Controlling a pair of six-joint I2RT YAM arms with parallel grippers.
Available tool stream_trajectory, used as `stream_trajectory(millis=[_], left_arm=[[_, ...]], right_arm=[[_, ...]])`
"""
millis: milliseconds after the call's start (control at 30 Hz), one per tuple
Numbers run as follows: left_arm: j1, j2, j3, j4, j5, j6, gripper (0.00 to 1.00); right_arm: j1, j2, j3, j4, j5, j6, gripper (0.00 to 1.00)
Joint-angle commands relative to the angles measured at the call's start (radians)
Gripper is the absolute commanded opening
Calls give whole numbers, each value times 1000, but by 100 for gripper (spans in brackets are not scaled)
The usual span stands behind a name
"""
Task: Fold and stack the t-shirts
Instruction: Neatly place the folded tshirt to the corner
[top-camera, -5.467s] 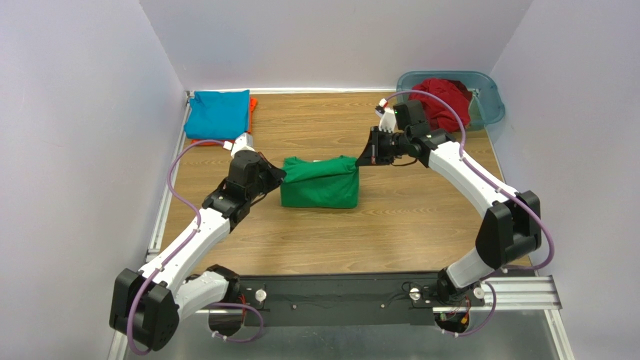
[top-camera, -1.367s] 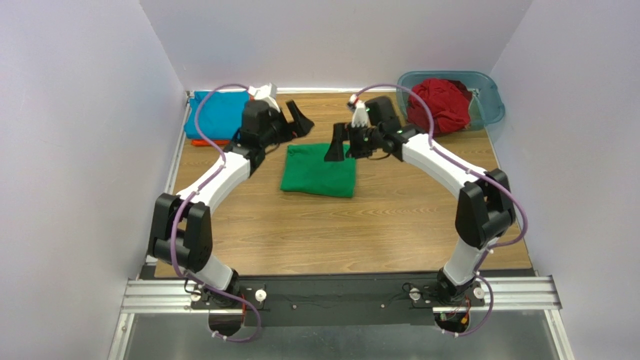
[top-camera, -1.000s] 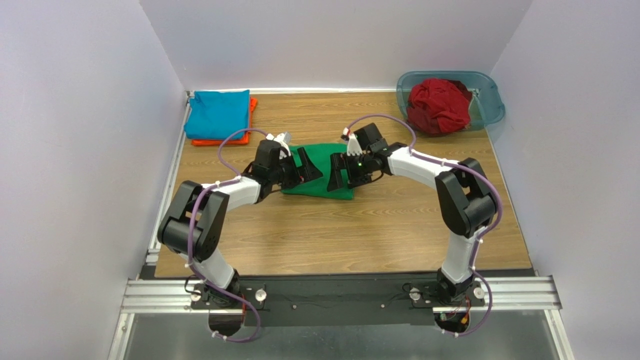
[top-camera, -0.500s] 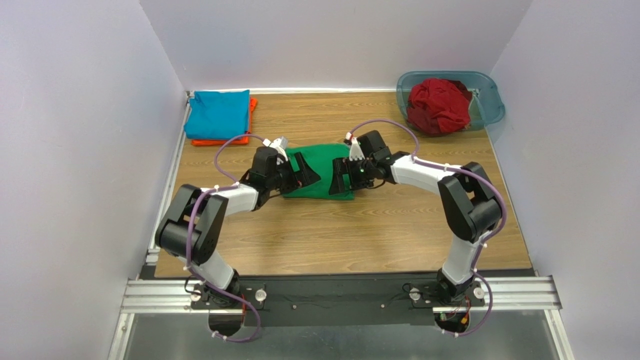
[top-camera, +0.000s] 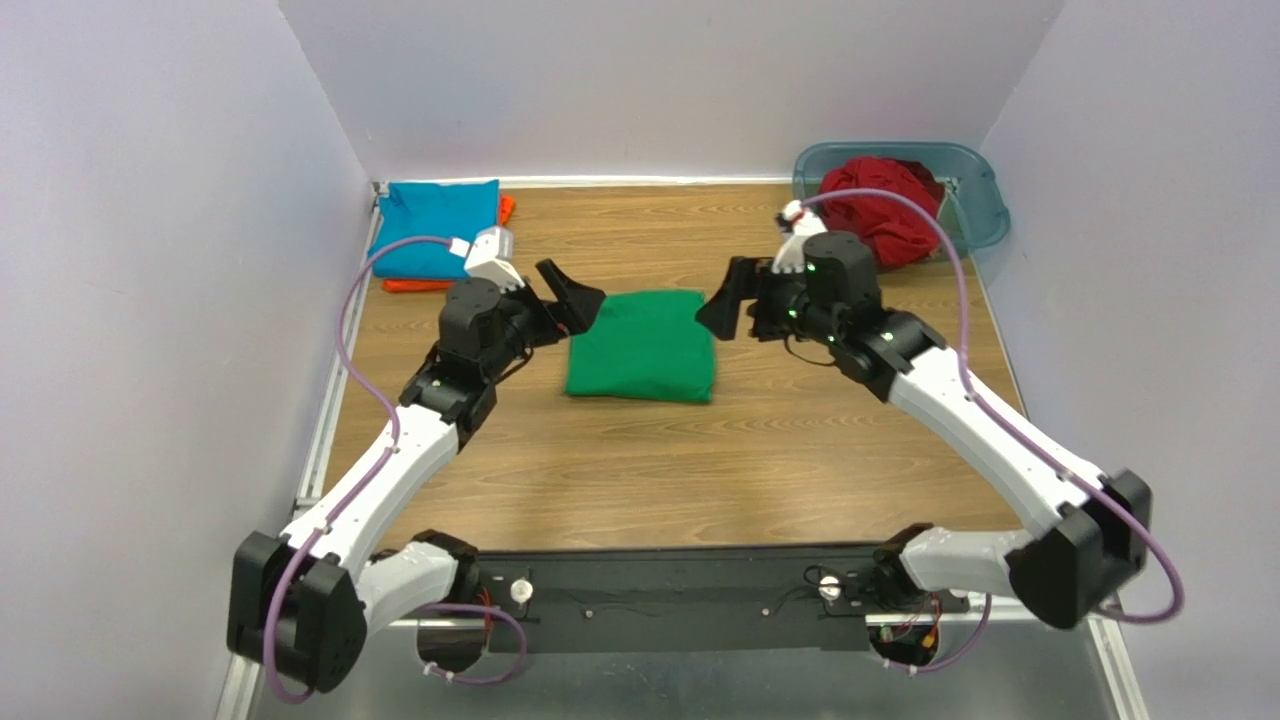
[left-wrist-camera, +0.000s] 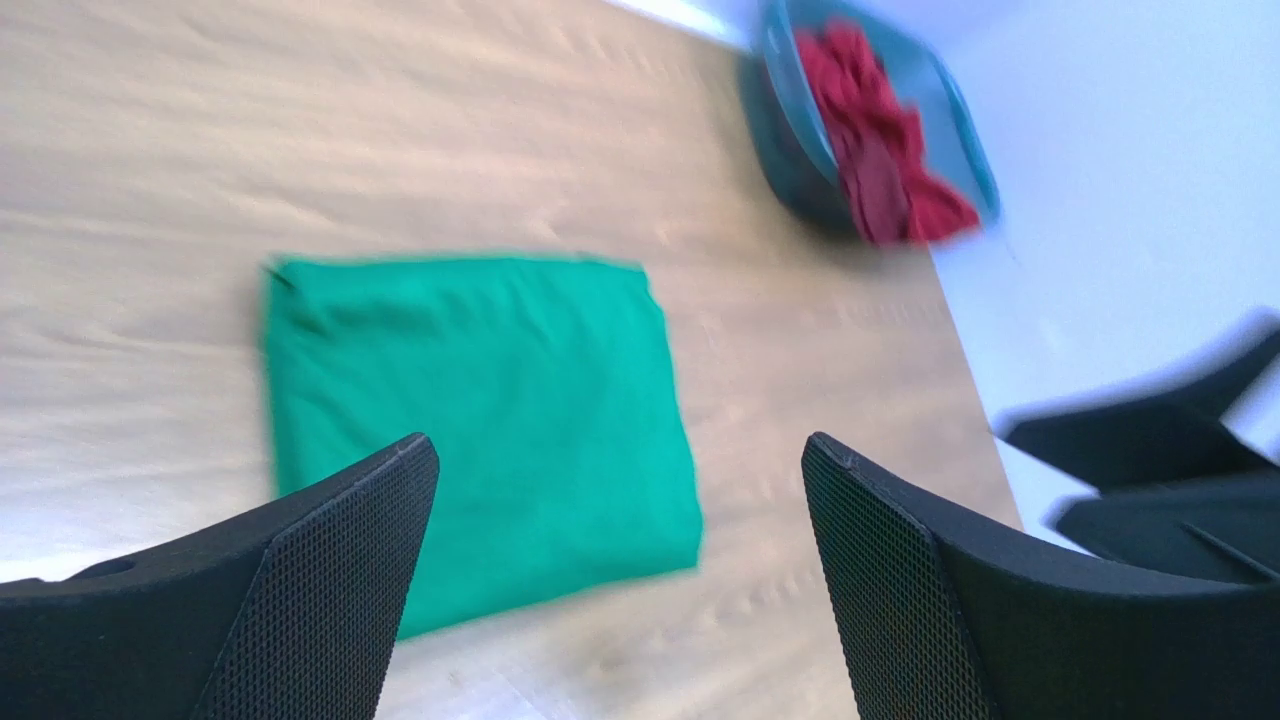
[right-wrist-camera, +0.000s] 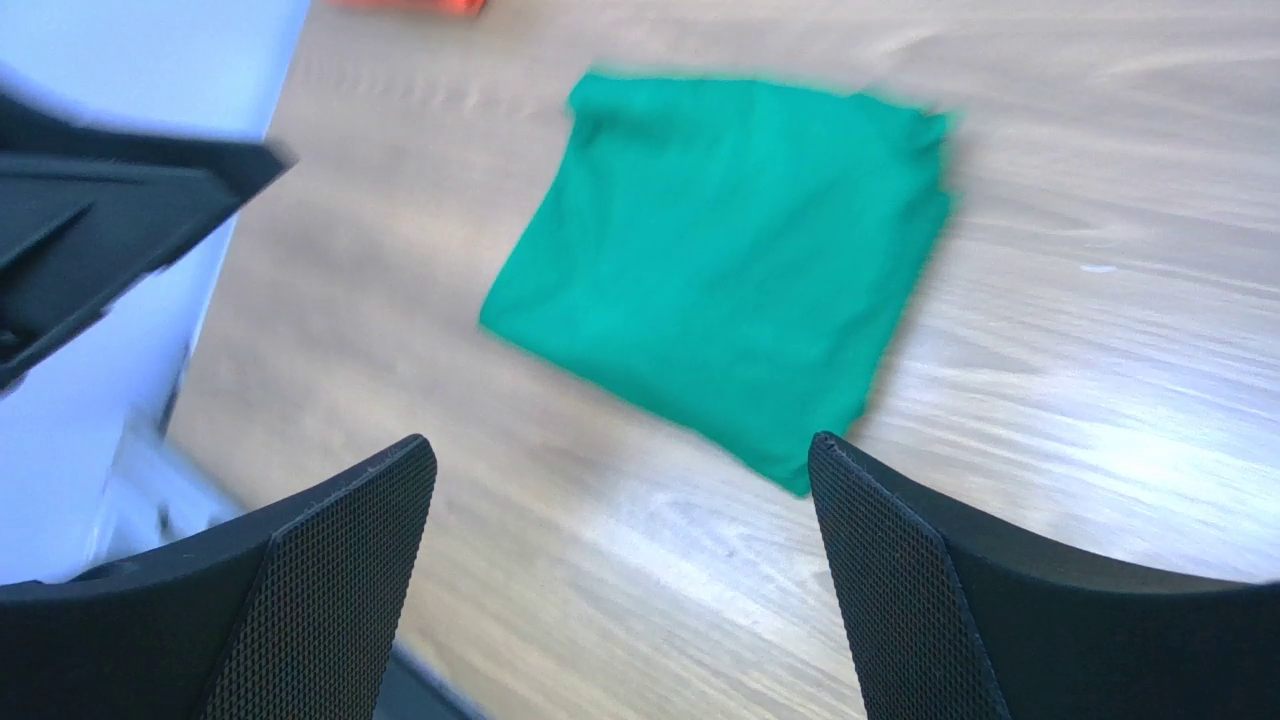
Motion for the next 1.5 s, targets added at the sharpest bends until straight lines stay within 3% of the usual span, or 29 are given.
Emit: stream_trajectory(millis=[0, 267, 600, 900, 1133, 1233, 1467], left_arm=[[13, -38, 13, -112, -228, 65, 98], [45, 157, 51, -106, -247, 130, 98], [48, 464, 144, -87, -141, 173, 98], [47, 616, 197, -100, -89, 210, 98], [39, 677, 220, -112, -97, 216, 84], [21, 712, 252, -155, -107, 223, 74], [-27, 778, 328, -280, -196, 190, 62]], right_arm=[[-7, -93, -107, -55, 282, 86, 100], [-8, -218, -237, -61, 471, 117, 100], [-11, -184, -233, -78, 420, 52, 100], [-12, -130, -222, -83, 374, 9, 100], [-12, -141, -224, -81, 399, 9, 100], [-13, -149, -231, -81, 420, 12, 100], [-12, -150, -234, -81, 435, 20, 100]])
